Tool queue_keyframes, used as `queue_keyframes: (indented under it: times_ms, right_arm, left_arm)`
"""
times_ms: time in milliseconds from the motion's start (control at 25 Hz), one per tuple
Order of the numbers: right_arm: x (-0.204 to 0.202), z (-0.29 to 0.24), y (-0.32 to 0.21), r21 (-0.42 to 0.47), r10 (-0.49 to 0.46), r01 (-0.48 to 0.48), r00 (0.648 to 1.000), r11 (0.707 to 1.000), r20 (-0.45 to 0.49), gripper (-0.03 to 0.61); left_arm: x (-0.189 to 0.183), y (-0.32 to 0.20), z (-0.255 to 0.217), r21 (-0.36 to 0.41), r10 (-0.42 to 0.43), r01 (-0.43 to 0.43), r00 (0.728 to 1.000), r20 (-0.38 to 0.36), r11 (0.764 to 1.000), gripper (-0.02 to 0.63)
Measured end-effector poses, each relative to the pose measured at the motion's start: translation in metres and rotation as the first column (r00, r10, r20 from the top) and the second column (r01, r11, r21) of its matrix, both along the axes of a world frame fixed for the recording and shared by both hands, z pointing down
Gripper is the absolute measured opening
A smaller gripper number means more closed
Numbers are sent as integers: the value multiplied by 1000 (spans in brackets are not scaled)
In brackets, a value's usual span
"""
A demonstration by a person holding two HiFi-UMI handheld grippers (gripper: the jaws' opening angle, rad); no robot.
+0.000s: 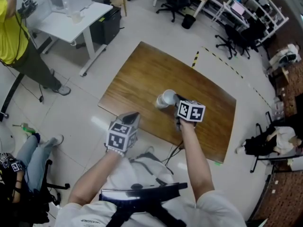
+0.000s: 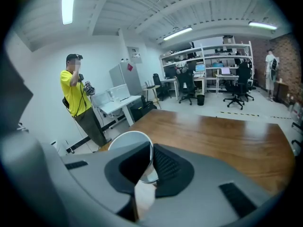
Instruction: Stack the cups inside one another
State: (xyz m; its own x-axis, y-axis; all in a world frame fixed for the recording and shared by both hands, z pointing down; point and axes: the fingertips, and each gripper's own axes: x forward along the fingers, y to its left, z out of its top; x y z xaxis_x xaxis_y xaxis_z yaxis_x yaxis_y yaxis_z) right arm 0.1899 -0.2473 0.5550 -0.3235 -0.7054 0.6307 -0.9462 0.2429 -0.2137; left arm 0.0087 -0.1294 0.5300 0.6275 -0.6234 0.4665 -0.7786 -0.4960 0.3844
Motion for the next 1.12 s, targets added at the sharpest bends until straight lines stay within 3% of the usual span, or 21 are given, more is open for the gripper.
queue_keyframes:
  times_ms: [1120]
  right_arm:
    - [-5, 75, -10, -136, -40, 32, 997, 990, -59, 28]
  left_arm:
    - [-24, -4, 22, -59, -98, 98, 995, 10, 993, -3]
